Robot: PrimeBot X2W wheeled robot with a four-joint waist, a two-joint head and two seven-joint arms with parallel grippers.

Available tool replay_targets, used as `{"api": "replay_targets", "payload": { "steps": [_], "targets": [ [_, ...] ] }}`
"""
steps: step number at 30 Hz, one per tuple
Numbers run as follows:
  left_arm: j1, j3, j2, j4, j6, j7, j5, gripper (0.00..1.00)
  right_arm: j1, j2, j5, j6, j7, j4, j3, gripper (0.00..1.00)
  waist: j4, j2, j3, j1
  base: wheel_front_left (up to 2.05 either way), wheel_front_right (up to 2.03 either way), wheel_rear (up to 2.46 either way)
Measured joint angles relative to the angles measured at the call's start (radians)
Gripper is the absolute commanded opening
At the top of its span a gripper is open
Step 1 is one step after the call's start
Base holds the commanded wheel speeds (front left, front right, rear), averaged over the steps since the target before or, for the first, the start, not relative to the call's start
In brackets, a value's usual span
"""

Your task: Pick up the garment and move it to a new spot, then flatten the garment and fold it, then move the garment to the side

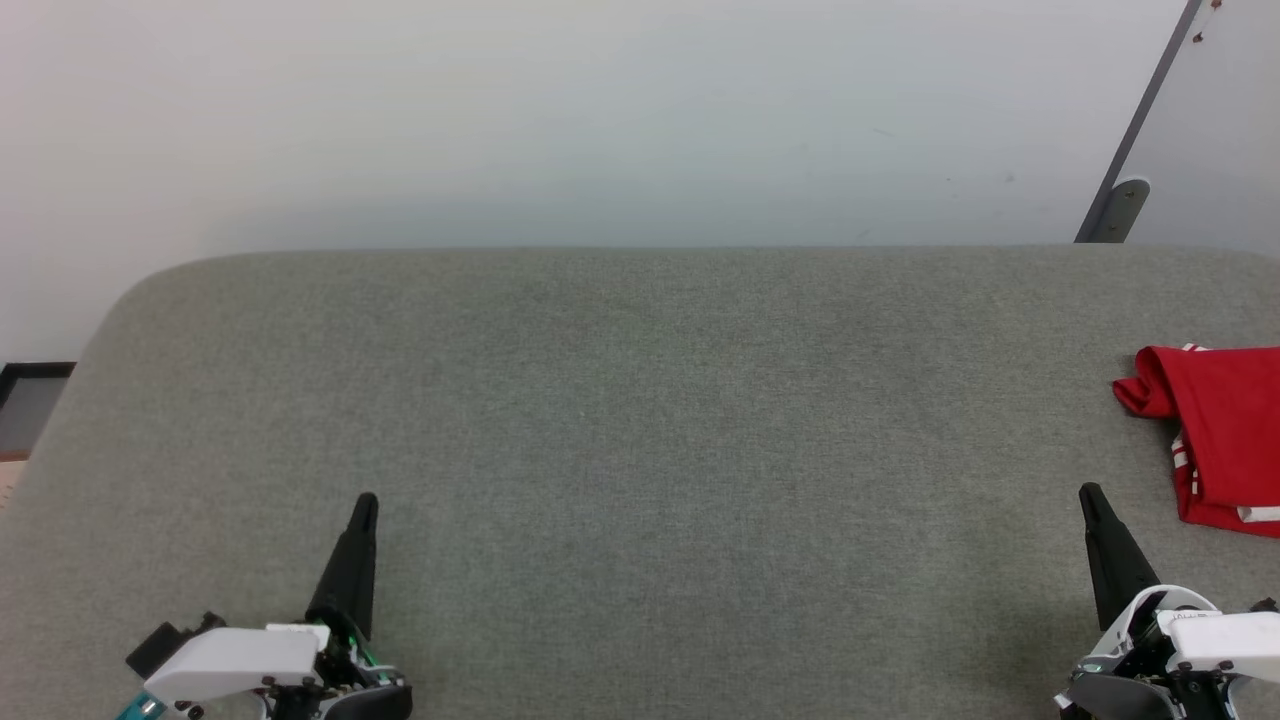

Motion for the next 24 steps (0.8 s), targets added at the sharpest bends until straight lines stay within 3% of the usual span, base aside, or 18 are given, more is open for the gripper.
{"api": "replay_targets", "payload": {
  "steps": [24],
  "targets": [
    [0.000,0.000,0.000,0.000,0.000,0.000,0.000,0.00,0.000,0.000,0.000,0.000,0.000,0.000,0.000,0.00,0.000,0.0000,0.000,0.0000,0.00,0.00,0.00]
  ]
}}
